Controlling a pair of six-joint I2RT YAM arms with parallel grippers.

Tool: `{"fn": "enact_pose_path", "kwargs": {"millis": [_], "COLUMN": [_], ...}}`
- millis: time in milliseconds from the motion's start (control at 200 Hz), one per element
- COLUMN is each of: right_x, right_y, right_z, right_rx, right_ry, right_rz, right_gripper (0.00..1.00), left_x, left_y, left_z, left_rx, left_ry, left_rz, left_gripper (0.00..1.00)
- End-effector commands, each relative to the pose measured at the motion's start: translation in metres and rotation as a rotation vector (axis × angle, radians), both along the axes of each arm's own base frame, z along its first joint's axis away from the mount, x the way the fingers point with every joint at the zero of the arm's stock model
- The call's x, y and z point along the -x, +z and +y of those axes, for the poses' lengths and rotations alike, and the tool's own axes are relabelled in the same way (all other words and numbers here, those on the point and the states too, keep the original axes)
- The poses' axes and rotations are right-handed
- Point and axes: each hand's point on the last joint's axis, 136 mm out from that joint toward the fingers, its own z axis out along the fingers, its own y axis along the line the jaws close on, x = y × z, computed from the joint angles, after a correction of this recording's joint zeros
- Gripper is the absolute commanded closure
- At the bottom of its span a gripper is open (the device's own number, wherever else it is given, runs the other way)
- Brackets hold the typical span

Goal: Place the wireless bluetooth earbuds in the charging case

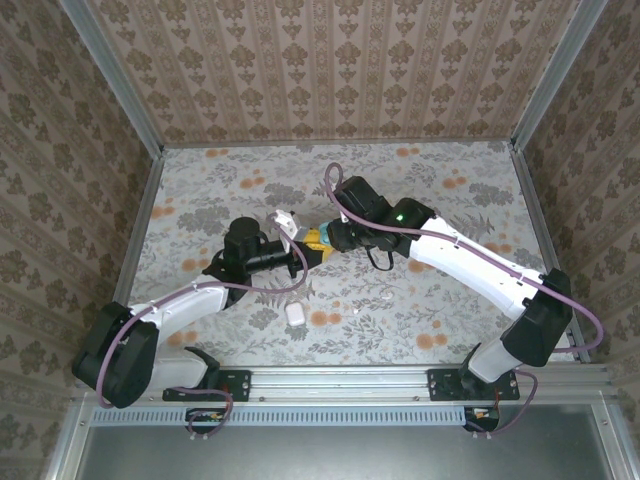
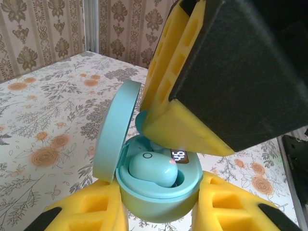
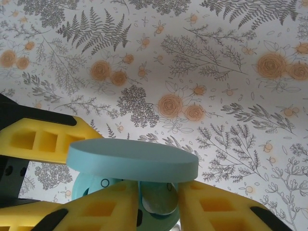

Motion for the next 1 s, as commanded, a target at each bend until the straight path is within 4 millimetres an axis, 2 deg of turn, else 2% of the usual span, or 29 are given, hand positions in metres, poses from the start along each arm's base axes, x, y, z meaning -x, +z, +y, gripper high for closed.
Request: {"fn": "enact_pose_path", "kwargs": {"millis": [0, 490, 585, 750, 795, 810, 845, 1000], "right_x": [0.004, 0.005, 0.007, 0.008, 0.006, 0.009, 0.008, 0.000], "right_y": [0.013, 0.030, 0.041, 0.070, 0.072, 0.083, 0.089, 0.093], "right_z": [0.006, -0.002, -0.004, -0.014, -0.016, -0.021, -0.024, -0.026], "right_rx": [-0.028, -0.053, -0.074, -0.159, -0.174, -0.199, -0.223, -0.330], "right_ry": [0.019, 0.000, -0.004, -0.013, -0.018, -0.019, -0.024, -0.011], "right_rz": [-0.006, -0.042, -0.057, -0.100, -0.098, -0.118, -0.125, -0.080], "right_gripper": [0.70, 0.68, 0.68, 0.65, 0.64, 0.64, 0.63, 0.61], "left_x": [0.001, 0.001, 0.001, 0.001, 0.002, 0.002, 0.002, 0.005], "left_y": [0.019, 0.021, 0.020, 0.021, 0.022, 0.023, 0.024, 0.029], "left_z": [-0.006, -0.005, -0.005, -0.005, -0.005, -0.005, -0.005, -0.006], "left_rx": [0.036, 0.038, 0.037, 0.039, 0.041, 0.042, 0.043, 0.058], "left_ry": [-0.026, -0.027, -0.025, -0.026, -0.029, -0.030, -0.034, -0.054], "left_rz": [-0.063, -0.068, -0.068, -0.072, -0.072, -0.076, -0.078, -0.093], "left_gripper": [0.77, 0.77, 0.77, 0.76, 0.77, 0.77, 0.77, 0.77]}}
